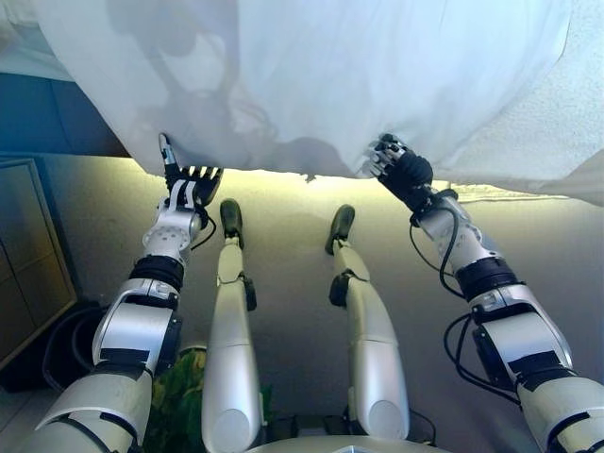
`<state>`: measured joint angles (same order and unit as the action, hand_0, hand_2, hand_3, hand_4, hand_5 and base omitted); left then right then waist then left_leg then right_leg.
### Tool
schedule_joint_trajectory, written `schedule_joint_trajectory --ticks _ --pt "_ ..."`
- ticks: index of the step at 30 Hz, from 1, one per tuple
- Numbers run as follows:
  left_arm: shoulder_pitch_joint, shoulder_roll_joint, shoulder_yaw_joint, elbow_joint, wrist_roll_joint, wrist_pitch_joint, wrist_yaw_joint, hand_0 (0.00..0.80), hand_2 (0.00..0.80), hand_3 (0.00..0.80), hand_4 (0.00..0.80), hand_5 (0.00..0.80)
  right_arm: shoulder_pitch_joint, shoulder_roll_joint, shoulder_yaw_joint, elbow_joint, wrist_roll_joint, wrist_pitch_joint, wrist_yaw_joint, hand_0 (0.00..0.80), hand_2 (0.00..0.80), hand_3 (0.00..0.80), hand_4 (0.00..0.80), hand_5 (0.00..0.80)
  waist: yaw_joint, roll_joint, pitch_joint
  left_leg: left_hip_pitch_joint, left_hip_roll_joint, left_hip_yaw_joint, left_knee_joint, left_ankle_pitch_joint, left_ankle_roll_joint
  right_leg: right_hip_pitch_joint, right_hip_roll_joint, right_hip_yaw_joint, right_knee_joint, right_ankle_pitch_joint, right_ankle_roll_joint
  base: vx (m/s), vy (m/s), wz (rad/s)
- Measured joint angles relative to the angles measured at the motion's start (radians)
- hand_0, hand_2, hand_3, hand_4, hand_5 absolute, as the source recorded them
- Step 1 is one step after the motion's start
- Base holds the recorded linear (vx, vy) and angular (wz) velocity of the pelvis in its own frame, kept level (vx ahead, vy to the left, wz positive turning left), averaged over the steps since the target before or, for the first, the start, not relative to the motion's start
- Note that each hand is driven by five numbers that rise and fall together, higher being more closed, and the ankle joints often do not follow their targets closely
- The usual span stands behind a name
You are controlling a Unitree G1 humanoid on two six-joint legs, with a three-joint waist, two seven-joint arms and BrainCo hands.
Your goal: Make the bed neatly
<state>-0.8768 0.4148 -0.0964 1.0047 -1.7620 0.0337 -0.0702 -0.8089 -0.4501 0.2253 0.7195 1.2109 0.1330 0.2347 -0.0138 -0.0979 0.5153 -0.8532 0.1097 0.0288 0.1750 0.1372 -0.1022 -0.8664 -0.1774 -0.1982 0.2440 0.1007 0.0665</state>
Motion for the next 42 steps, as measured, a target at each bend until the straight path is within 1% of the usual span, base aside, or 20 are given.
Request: schedule_joint_trajectory --ticks 5,6,7,8,12,18,24,31,32,33,34,36,38,40,42 --pt "-0.002 0.006 0.000 0.006 0.000 0.000 -0.010 0.000 0.000 0.000 0.000 0.000 -0.009 0.000 0.000 0.000 0.000 0.001 0.016 0.800 0.800 0.800 0.800 0.800 0.001 0.000 0.000 0.002 0.000 0.002 0.002 0.000 0.000 -0.001 0.000 0.001 0.005 -0.001 -0.001 -0.004 0.008 0.00" --pt "-0.002 0.008 0.000 0.007 0.000 0.001 -0.010 0.298 0.298 0.298 0.298 0.298 -0.012 0.000 0.000 0.000 0.000 0.002 0.019 0.800 0.800 0.800 0.800 0.800 0.002 0.000 0.000 0.002 0.000 0.002 0.003 0.000 0.000 -0.001 -0.001 0.001 0.006 -0.001 -0.001 0.000 0.000 0.00" --pt "-0.002 0.012 0.000 0.007 0.000 0.001 -0.011 0.653 0.653 0.653 0.653 0.653 -0.013 0.000 0.000 0.000 0.000 0.002 0.019 0.800 0.800 0.800 0.800 0.800 0.002 0.000 0.000 0.003 0.000 0.002 0.004 0.000 0.000 -0.001 -0.001 0.002 0.006 -0.001 -0.001 0.000 0.000 0.00" --pt "-0.002 0.018 0.000 0.008 0.000 0.001 -0.011 0.800 0.800 0.800 0.800 0.800 -0.014 0.000 0.000 0.000 0.000 0.003 0.019 0.800 0.800 0.800 0.800 0.800 0.002 0.000 0.000 0.003 0.000 0.002 0.005 0.000 0.000 -0.001 -0.001 0.002 0.007 -0.001 -0.001 0.000 0.000 0.00" --pt "-0.002 0.035 0.000 0.017 0.000 -0.002 -0.019 0.800 0.800 0.800 0.800 0.800 -0.016 0.000 0.000 0.000 0.000 0.004 0.019 0.800 0.800 0.800 0.800 0.800 0.004 0.001 0.000 0.004 0.001 0.002 0.009 0.000 0.000 -0.001 -0.001 0.002 0.015 -0.003 -0.004 0.000 0.000 0.00" --pt "-0.014 0.044 0.000 0.016 0.002 -0.029 -0.045 0.800 0.800 0.800 0.800 0.800 -0.012 0.000 0.000 0.003 0.000 0.010 0.019 0.800 0.800 0.800 0.800 0.800 0.004 0.001 0.000 0.005 0.003 0.002 0.016 0.000 0.000 -0.001 -0.001 0.002 0.026 -0.005 -0.007 0.008 -0.011 0.00" --pt "-0.015 0.043 0.000 0.012 0.014 -0.025 -0.049 0.800 0.800 0.800 0.800 0.800 -0.012 0.000 0.000 0.004 0.000 0.027 0.018 0.800 0.800 0.800 0.800 0.800 0.004 0.001 0.000 0.008 0.004 0.002 0.023 0.001 -0.001 0.000 -0.001 0.002 0.038 -0.008 -0.010 0.027 -0.007 0.00" --pt "0.004 0.038 -0.006 0.008 0.025 -0.018 -0.064 0.800 0.800 0.800 0.800 0.800 -0.008 0.003 0.000 0.011 -0.001 0.031 0.017 0.800 0.800 0.800 0.800 0.800 0.005 0.002 0.000 0.028 0.004 0.002 0.026 0.001 -0.001 0.018 -0.002 0.003 0.045 -0.009 -0.012 0.031 0.011 0.00" --pt "0.011 0.036 -0.008 0.001 0.026 -0.018 -0.071 0.800 0.800 0.800 0.800 0.800 -0.006 0.004 0.000 0.011 -0.002 0.032 0.016 0.759 0.759 0.759 0.759 0.759 0.006 0.002 0.000 0.029 0.004 0.001 0.028 0.001 -0.001 0.018 -0.003 0.003 0.048 -0.011 -0.012 0.039 0.007 0.02" --pt "0.021 0.033 -0.008 -0.008 0.026 -0.018 -0.081 0.800 0.800 0.800 0.800 0.800 0.001 0.006 0.000 0.011 -0.003 0.033 0.015 0.207 0.207 0.207 0.207 0.207 0.007 0.002 0.000 0.030 0.004 0.000 0.028 0.001 -0.001 0.020 -0.003 0.003 0.050 -0.012 -0.013 0.040 0.004 0.02" --pt "0.031 0.029 -0.008 -0.016 0.026 -0.018 -0.090 0.800 0.800 0.800 0.800 0.800 0.008 0.008 0.000 0.011 -0.004 0.038 0.014 0.000 0.000 0.000 0.000 0.000 0.009 0.002 0.000 0.034 0.004 0.000 0.027 0.001 -0.001 0.023 -0.003 0.003 0.051 -0.012 -0.013 0.044 -0.005 0.01" --pt "0.068 0.013 -0.008 -0.049 0.038 -0.019 -0.111 0.800 0.800 0.800 0.800 0.800 0.023 0.009 0.000 0.011 -0.004 0.049 0.000 0.000 0.000 0.000 0.000 0.000 0.016 0.003 0.000 0.044 0.004 -0.001 0.027 0.001 -0.001 0.033 -0.003 0.002 0.051 -0.014 -0.012 0.047 -0.010 0.01" --pt "0.098 -0.008 -0.007 -0.091 0.050 -0.019 -0.144 0.800 0.800 0.800 0.800 0.800 0.050 0.009 -0.006 0.011 -0.004 0.050 -0.005 0.000 0.000 0.000 0.000 0.000 0.032 0.005 0.000 0.048 0.003 -0.002 0.027 0.000 -0.001 0.034 -0.006 0.001 0.063 -0.021 -0.012 0.050 -0.019 0.05" --pt "0.146 -0.020 -0.004 -0.138 0.060 -0.019 -0.182 0.800 0.800 0.800 0.800 0.800 0.083 0.017 -0.009 0.006 -0.011 0.057 -0.005 0.000 0.000 0.000 0.000 0.000 0.034 0.006 0.001 0.056 -0.002 -0.007 0.027 0.000 -0.001 0.036 -0.015 -0.003 0.085 -0.036 -0.011 0.050 -0.024 0.14" --pt "0.208 -0.041 0.001 -0.196 0.064 -0.020 -0.222 0.800 0.800 0.800 0.800 0.800 0.113 0.027 -0.017 0.005 -0.023 0.057 -0.005 0.000 0.000 0.000 0.000 0.000 0.037 0.015 0.000 0.069 -0.006 -0.016 0.027 0.000 -0.001 0.055 -0.020 -0.011 0.090 -0.045 -0.009 0.041 -0.007 0.17"
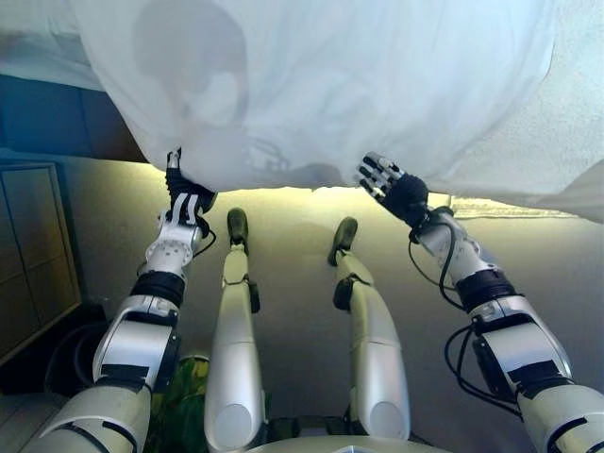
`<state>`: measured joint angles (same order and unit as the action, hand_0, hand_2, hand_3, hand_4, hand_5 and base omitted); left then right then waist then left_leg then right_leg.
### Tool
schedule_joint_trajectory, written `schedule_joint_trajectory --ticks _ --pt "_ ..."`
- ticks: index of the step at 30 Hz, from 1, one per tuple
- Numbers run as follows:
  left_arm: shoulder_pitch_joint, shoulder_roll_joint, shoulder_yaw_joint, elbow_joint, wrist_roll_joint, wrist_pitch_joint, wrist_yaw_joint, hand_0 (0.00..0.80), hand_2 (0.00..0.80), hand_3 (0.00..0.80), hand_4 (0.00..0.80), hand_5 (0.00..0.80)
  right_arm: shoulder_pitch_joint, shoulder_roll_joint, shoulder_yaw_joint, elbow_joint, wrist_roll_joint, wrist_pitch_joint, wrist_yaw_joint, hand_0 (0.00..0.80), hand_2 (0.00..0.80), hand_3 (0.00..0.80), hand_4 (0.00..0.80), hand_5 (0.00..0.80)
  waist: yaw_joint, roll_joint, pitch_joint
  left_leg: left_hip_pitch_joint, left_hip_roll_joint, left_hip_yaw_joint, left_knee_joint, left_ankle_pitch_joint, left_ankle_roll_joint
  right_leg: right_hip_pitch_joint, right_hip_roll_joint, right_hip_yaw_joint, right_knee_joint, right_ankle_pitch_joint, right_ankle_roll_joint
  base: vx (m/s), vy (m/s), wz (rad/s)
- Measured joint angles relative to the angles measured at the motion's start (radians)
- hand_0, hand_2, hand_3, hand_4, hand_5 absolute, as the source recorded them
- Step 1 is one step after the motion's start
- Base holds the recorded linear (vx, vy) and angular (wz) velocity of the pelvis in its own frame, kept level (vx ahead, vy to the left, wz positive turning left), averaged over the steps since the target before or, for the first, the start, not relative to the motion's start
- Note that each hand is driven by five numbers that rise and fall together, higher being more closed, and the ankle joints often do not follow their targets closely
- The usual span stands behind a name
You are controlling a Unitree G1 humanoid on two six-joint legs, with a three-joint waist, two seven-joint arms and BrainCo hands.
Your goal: Make the bed neatly
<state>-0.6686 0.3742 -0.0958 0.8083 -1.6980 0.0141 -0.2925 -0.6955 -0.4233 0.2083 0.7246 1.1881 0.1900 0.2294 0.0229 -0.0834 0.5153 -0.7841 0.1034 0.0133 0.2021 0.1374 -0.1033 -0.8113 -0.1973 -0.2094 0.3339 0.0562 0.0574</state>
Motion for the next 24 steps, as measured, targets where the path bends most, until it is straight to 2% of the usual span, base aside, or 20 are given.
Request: schedule_joint_trajectory --ticks 3,6,9,12,18,24 --pt "0.065 -0.031 0.000 -0.079 0.037 0.000 -0.037 0.800 0.800 0.800 0.800 0.800 0.057 0.009 -0.001 -0.008 -0.020 0.006 -0.004 0.000 0.000 0.000 0.000 0.000 0.026 0.006 -0.002 0.024 -0.004 -0.012 -0.002 -0.002 -0.001 0.028 -0.008 -0.014 0.013 -0.019 0.002 0.045 0.020 0.18" --pt "0.092 -0.037 0.003 -0.098 0.047 0.001 -0.053 0.800 0.800 0.800 0.800 0.800 0.093 0.013 -0.002 -0.003 -0.025 0.016 -0.007 0.000 0.000 0.000 0.000 0.000 0.037 0.022 -0.002 0.046 -0.010 -0.020 0.000 -0.017 0.005 0.059 -0.019 -0.029 0.025 -0.044 0.010 0.039 0.042 0.18" --pt "0.132 -0.044 0.010 -0.108 0.058 0.013 -0.063 0.800 0.800 0.800 0.800 0.800 0.117 0.009 -0.006 0.035 -0.050 0.033 0.006 0.000 0.000 0.000 0.000 0.000 0.048 0.052 -0.006 0.072 -0.018 -0.022 0.003 -0.021 0.004 0.091 -0.029 -0.038 0.029 -0.056 0.014 0.023 0.046 0.12" --pt "0.157 -0.047 0.046 -0.104 0.072 0.035 -0.062 0.800 0.800 0.800 0.800 0.800 0.129 -0.003 -0.016 0.075 -0.107 0.053 0.027 0.000 0.000 0.000 0.000 0.000 0.050 0.081 -0.008 0.086 -0.022 -0.021 0.004 -0.025 0.008 0.114 -0.036 -0.049 0.030 -0.065 0.019 0.002 0.072 0.13" --pt "0.175 -0.047 0.080 -0.064 0.077 0.091 -0.065 0.800 0.800 0.800 0.800 0.800 0.148 -0.067 -0.014 0.161 -0.283 0.110 0.102 0.000 0.000 0.000 0.000 0.000 0.071 0.104 -0.009 0.131 -0.029 -0.016 0.006 -0.043 0.012 0.157 -0.048 -0.051 0.040 -0.087 0.026 0.007 0.094 0.03" --pt "0.179 -0.042 0.097 -0.007 0.097 0.119 -0.111 0.800 0.800 0.800 0.800 0.800 0.236 -0.133 -0.052 0.248 -0.413 0.124 0.173 0.000 0.000 0.000 0.000 0.000 0.071 0.124 -0.015 0.149 -0.033 -0.014 0.026 -0.056 0.014 0.178 -0.052 -0.049 0.053 -0.097 0.029 -0.010 0.081 0.01"
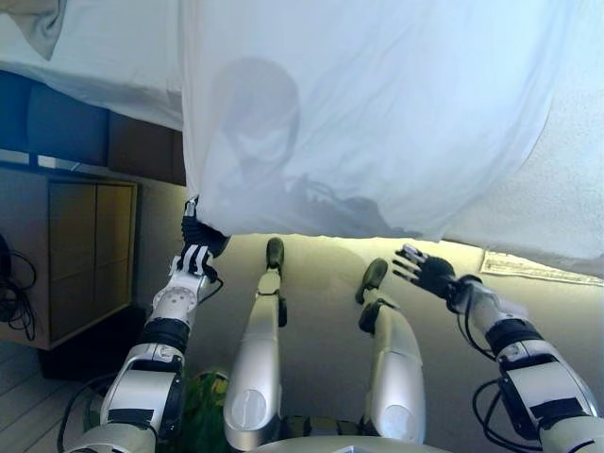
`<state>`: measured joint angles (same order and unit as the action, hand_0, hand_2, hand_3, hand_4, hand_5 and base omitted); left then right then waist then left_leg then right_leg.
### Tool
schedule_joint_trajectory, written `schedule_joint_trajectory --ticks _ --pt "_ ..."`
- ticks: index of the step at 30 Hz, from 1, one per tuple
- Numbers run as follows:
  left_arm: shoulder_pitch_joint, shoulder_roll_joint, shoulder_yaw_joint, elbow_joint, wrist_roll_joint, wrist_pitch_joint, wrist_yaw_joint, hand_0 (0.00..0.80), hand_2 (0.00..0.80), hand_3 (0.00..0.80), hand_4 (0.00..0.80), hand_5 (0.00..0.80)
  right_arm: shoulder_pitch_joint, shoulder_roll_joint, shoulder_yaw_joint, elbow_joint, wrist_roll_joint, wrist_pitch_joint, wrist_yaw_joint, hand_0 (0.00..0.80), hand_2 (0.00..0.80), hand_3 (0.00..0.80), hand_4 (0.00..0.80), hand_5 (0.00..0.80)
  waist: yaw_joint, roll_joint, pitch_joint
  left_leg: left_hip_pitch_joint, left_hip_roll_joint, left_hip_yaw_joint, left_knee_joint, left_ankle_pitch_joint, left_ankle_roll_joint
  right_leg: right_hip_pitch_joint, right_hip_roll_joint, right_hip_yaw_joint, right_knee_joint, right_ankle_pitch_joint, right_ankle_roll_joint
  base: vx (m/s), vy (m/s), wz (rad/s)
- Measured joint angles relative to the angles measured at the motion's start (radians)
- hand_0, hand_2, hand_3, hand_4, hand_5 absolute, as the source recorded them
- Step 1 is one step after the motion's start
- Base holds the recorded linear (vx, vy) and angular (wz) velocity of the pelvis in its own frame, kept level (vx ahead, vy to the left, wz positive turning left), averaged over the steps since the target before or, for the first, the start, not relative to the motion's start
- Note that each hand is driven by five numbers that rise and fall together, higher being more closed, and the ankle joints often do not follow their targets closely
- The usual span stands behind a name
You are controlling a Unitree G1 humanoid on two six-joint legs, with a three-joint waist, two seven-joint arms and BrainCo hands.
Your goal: Make the bed neatly
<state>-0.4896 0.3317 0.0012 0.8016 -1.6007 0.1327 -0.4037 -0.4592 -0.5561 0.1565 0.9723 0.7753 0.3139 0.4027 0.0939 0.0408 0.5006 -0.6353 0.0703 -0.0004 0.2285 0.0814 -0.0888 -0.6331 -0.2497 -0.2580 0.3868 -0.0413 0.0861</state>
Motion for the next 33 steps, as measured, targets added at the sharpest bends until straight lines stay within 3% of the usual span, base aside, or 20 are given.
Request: schedule_joint_trajectory --ticks 9,19,20,21,33 --pt "0.021 0.006 0.069 0.022 0.020 0.030 -0.005 0.800 0.800 0.800 0.800 0.800 0.110 -0.011 -0.072 -0.012 0.005 0.011 0.030 0.000 0.000 0.000 0.000 0.000 -0.024 0.000 0.000 -0.006 0.012 -0.001 0.013 -0.006 -0.005 0.001 0.016 0.000 0.001 -0.001 -0.004 -0.004 0.002 -0.01" --pt "0.027 0.015 0.075 0.031 0.049 0.032 0.002 0.800 0.800 0.800 0.800 0.800 0.103 -0.014 -0.111 -0.035 0.044 -0.011 0.039 0.000 0.000 0.000 0.000 0.000 -0.025 0.000 0.000 -0.006 0.024 -0.002 0.028 -0.012 -0.010 0.007 0.025 -0.003 0.006 -0.004 -0.009 -0.010 -0.006 -0.01" --pt "0.028 0.015 0.079 0.031 0.059 0.033 0.003 0.486 0.486 0.486 0.486 0.486 0.103 -0.014 -0.111 -0.038 0.044 -0.011 0.039 0.000 0.000 0.000 0.000 0.000 -0.026 0.000 0.000 -0.006 0.024 -0.002 0.028 -0.012 -0.010 0.008 0.025 -0.003 0.006 -0.004 -0.009 0.000 0.000 0.00" --pt "0.028 0.015 0.085 0.032 0.065 0.036 0.005 0.000 0.000 0.000 0.000 0.000 0.104 -0.014 -0.111 -0.042 0.045 -0.010 0.039 0.000 0.000 0.000 0.000 0.000 -0.027 0.000 0.000 -0.006 0.024 -0.002 0.030 -0.012 -0.010 0.010 0.025 -0.003 0.006 -0.004 -0.009 0.000 0.000 0.00" --pt "0.301 0.019 0.104 0.179 0.136 0.065 0.051 0.000 0.000 0.000 0.000 0.000 0.106 0.039 -0.139 -0.060 0.063 -0.016 0.037 0.000 0.000 0.000 0.000 0.000 -0.011 -0.019 0.009 0.010 0.023 -0.004 0.043 -0.012 0.003 0.041 0.023 -0.005 0.014 -0.004 -0.008 -0.007 -0.022 0.04"
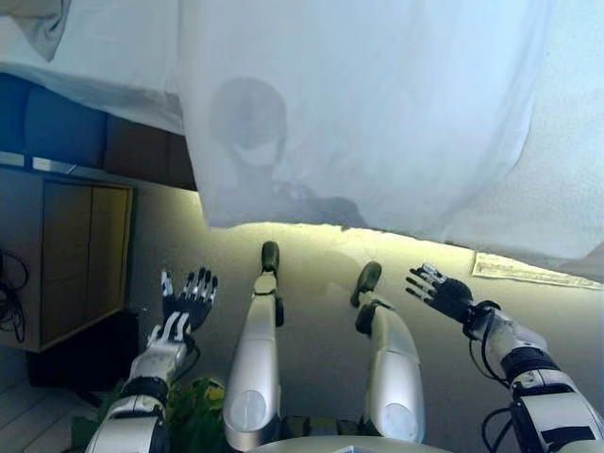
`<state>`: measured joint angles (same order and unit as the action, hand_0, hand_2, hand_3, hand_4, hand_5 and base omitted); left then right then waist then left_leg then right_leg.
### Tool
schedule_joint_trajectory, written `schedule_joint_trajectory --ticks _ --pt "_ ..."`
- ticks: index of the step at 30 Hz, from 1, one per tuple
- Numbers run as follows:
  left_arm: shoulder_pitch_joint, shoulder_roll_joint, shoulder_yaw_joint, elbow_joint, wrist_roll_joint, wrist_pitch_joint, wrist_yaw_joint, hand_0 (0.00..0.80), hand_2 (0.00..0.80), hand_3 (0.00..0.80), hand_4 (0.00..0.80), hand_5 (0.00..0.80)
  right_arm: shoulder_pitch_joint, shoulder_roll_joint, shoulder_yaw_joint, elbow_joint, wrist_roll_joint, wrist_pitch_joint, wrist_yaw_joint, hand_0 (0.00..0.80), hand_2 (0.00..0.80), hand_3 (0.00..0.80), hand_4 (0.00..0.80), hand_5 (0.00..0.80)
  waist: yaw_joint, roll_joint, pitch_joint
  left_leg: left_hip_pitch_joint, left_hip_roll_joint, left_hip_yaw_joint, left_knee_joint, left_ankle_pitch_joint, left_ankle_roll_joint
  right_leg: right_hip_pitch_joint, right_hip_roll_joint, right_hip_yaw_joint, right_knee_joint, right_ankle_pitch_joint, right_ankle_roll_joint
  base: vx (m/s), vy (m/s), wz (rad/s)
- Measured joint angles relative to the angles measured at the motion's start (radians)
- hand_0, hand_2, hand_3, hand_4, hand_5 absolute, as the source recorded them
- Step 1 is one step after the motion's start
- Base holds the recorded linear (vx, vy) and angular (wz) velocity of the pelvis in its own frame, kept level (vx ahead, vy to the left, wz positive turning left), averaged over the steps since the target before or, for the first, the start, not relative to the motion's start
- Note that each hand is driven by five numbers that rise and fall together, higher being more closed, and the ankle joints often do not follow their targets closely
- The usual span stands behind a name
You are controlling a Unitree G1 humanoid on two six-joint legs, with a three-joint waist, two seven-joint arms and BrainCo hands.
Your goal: Make the bed neatly
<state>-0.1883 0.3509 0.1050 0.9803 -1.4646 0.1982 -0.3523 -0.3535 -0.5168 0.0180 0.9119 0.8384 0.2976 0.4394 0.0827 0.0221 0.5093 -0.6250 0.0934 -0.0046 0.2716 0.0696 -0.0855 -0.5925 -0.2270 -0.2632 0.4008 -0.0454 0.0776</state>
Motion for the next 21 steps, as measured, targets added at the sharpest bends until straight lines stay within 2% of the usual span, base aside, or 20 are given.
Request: schedule_joint_trajectory --ticks 3,10,19,21 --pt "0.023 -0.004 0.013 0.012 0.019 0.013 0.000 0.000 0.000 0.000 0.000 0.000 0.013 0.020 -0.007 -0.001 0.020 -0.001 -0.003 0.000 0.000 0.000 0.000 0.000 0.016 -0.005 -0.001 0.022 -0.001 0.001 -0.004 0.003 0.005 0.022 -0.004 -0.003 -0.004 -0.006 0.001 -0.006 -0.058 0.03" --pt "0.071 -0.025 0.076 0.056 0.095 0.033 -0.003 0.000 0.000 0.000 0.000 0.000 0.052 0.074 -0.026 -0.002 0.060 -0.002 -0.012 0.000 0.000 0.000 0.000 0.000 0.020 -0.030 0.000 0.121 -0.010 0.002 -0.029 0.005 0.008 0.130 -0.012 -0.018 -0.033 -0.007 0.009 0.019 -0.065 0.06" --pt "0.082 -0.026 0.075 0.063 0.158 0.052 -0.012 0.000 0.000 0.000 0.000 0.000 0.086 0.108 -0.087 0.015 0.067 -0.002 -0.010 0.000 0.000 0.000 0.000 0.000 0.029 -0.051 -0.014 0.276 -0.009 0.025 -0.075 -0.002 0.006 0.274 -0.015 -0.012 -0.085 -0.005 0.018 0.060 -0.047 -0.04" --pt "0.085 -0.029 0.073 0.063 0.194 0.051 -0.012 0.000 0.000 0.000 0.000 0.000 0.099 0.116 -0.086 0.026 0.067 -0.002 -0.010 0.000 0.000 0.000 0.000 0.000 0.031 -0.057 -0.047 0.284 -0.010 0.031 -0.078 -0.006 0.007 0.281 -0.015 -0.006 -0.090 -0.004 0.020 0.041 -0.043 -0.07"
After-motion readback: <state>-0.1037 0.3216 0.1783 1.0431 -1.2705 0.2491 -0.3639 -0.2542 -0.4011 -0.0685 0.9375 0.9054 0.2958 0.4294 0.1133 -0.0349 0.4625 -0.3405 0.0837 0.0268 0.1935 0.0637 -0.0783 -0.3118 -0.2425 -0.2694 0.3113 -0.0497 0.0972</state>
